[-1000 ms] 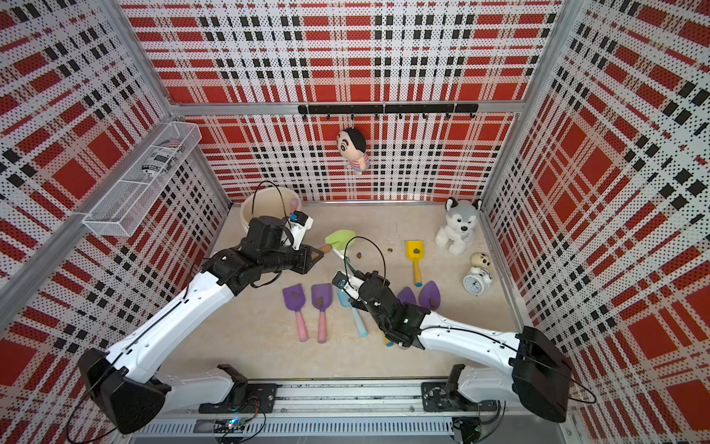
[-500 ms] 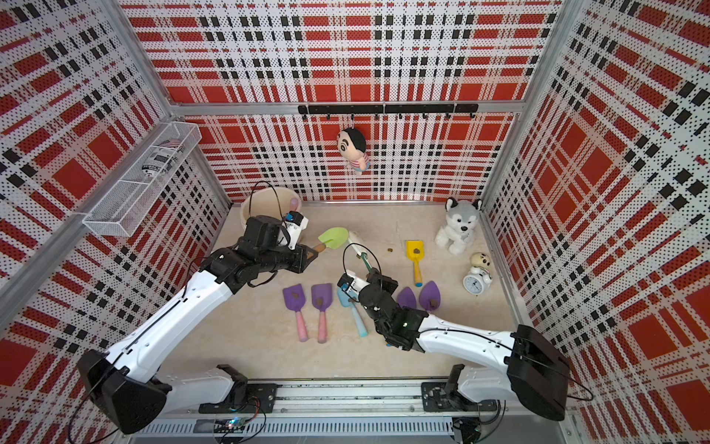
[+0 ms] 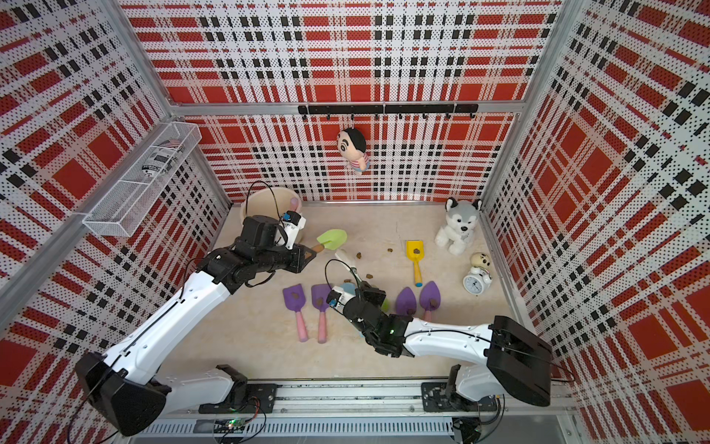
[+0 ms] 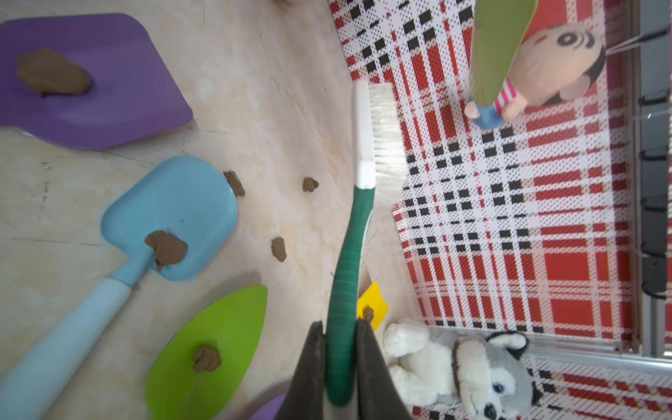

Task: Brush the soil off the hand trowel and place it into the bucket
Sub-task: Brush off the soil from the hand trowel.

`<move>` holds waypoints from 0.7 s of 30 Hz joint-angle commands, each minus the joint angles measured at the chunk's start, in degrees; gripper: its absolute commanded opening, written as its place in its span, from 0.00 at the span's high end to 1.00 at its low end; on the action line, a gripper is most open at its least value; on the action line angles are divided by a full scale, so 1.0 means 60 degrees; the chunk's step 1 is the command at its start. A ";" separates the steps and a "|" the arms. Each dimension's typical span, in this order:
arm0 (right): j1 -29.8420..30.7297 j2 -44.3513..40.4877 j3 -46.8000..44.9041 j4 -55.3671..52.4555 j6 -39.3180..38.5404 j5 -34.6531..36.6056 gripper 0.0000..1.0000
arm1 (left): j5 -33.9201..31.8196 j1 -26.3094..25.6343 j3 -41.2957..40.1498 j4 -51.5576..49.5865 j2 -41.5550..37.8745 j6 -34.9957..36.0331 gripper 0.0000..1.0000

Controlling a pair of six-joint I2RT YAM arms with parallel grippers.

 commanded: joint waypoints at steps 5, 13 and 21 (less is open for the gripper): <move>0.0203 0.0152 0.0418 0.1446 -0.1976 0.0790 1.00 | -0.0146 0.0082 -0.0229 0.0249 -0.0170 0.0076 1.00; 0.0208 0.0094 0.0449 0.2616 -0.3206 0.0744 1.00 | -0.0102 0.0081 -0.0235 0.0262 -0.0109 0.0096 1.00; 0.0002 0.0240 0.0345 0.3080 -0.3779 0.0788 1.00 | -0.0073 0.0105 -0.0191 0.0263 -0.0071 0.0121 1.00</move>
